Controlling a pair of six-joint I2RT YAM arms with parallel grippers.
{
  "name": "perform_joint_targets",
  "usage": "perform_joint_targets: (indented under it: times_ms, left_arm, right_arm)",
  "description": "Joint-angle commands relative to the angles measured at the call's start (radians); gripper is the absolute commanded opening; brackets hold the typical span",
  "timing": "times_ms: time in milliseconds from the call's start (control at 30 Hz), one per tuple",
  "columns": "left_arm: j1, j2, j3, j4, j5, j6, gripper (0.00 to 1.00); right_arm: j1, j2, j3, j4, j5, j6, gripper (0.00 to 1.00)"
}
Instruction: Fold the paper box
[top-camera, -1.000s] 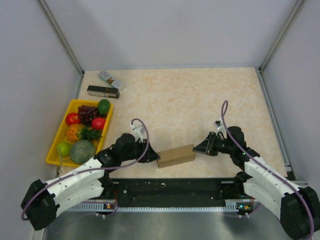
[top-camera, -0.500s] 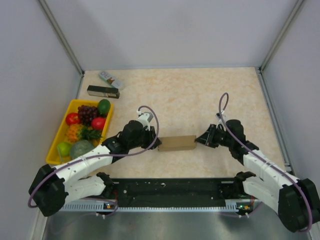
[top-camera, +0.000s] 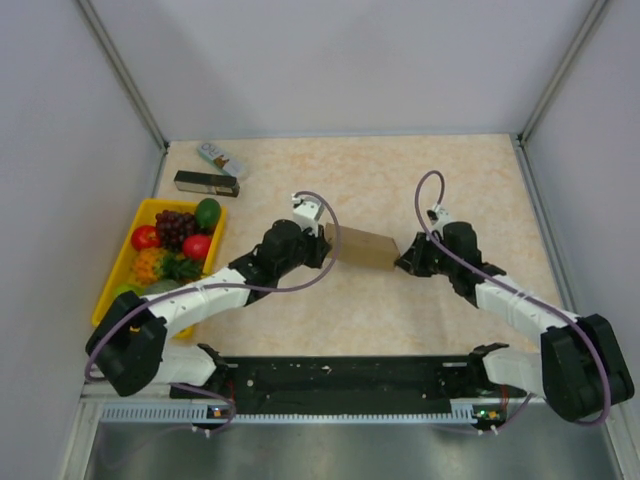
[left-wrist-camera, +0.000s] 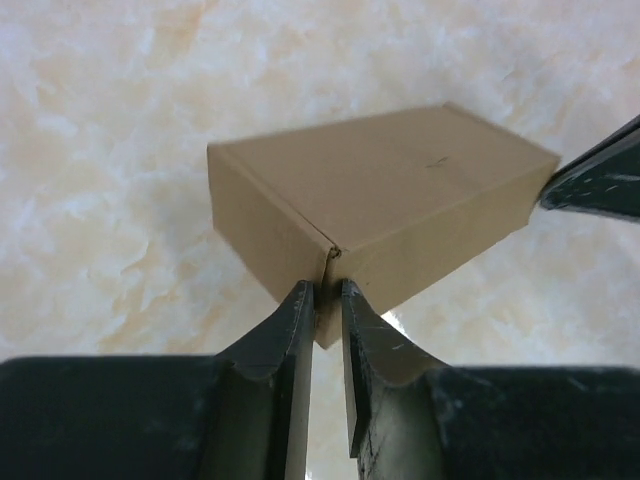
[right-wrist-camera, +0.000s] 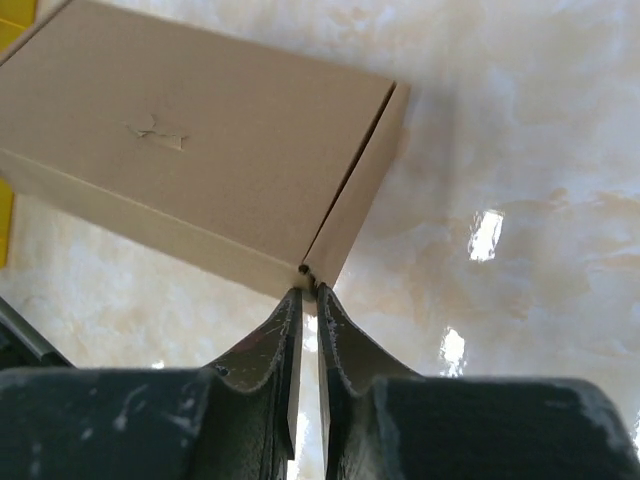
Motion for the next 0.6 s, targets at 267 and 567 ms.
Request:
perform_joint_targets:
  times_ms: [267, 567]
  left_arm:
    - [-0.012, -0.128, -0.189, -0.07, 0.05, -0.085, 0.29]
    - [-0.009, -0.51, -0.187, -0.382, -0.027, -0.193, 0.51]
  right_arm:
    - [0.025, -0.188, -0.002, -0.304, -0.036, -0.026, 0.17]
    - [0.18, -0.205, 0.109, -0.376, 0.026, 0.164, 0.59]
